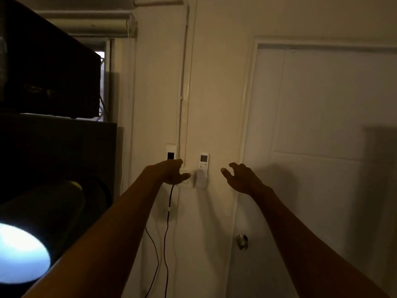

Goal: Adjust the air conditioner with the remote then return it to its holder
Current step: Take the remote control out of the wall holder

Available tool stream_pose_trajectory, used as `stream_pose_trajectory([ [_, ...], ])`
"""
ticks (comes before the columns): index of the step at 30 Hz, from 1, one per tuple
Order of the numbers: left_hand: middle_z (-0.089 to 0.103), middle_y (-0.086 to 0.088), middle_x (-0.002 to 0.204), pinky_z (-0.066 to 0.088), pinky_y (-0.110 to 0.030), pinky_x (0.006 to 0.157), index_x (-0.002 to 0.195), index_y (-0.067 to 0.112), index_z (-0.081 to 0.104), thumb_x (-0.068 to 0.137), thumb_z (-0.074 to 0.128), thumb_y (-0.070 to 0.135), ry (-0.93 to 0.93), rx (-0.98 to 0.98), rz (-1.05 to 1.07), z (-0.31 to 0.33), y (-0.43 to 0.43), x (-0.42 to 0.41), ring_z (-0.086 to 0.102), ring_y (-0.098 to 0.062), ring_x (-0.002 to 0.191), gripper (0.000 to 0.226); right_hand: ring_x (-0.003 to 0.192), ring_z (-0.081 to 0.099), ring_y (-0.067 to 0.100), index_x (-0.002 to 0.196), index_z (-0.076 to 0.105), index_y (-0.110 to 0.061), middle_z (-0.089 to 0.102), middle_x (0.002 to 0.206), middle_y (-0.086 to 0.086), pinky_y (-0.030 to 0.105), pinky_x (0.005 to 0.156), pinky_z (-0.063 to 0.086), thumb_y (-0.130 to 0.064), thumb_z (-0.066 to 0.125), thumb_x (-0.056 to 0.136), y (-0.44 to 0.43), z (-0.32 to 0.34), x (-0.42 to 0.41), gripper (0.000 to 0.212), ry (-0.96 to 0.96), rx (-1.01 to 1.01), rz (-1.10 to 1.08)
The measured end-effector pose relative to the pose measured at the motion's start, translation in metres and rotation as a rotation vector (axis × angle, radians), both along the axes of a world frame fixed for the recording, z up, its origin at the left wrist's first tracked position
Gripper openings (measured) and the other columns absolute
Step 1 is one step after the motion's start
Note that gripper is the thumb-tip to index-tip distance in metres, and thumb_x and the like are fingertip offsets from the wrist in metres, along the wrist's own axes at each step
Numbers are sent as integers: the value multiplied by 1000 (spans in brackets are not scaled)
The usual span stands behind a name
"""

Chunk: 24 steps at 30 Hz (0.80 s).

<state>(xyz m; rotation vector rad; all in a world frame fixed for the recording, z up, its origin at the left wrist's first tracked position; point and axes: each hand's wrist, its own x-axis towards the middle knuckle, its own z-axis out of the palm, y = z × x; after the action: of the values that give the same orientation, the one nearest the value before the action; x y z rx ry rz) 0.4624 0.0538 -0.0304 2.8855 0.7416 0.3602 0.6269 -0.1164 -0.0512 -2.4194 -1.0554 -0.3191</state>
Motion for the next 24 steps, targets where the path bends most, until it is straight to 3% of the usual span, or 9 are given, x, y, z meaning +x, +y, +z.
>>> stream_pose_trajectory([
  [12,34,-12,150,36,-42,108,145,12,19,88,54,43,-166,-54,-45,-27,103,147,37,-31,134,73,117,53,32,137,38,-15,53,129,17,38,95,43,-43,52,90,115,-29,119,56,11,134,74],
  [18,51,-13,134,47,-42,98,136,14,36,87,59,19,-437,-413,-101,-54,124,201,54,-29,115,54,109,58,28,130,45,-15,58,124,15,37,91,48,-19,58,87,159,-48,146,46,93,298,119],
  [24,53,-14,127,48,-37,86,135,17,38,84,59,8,-599,-566,-132,-67,138,227,54,-29,112,55,103,57,25,128,47,-13,58,120,15,27,78,48,4,53,83,186,-54,167,49,245,481,132],
])
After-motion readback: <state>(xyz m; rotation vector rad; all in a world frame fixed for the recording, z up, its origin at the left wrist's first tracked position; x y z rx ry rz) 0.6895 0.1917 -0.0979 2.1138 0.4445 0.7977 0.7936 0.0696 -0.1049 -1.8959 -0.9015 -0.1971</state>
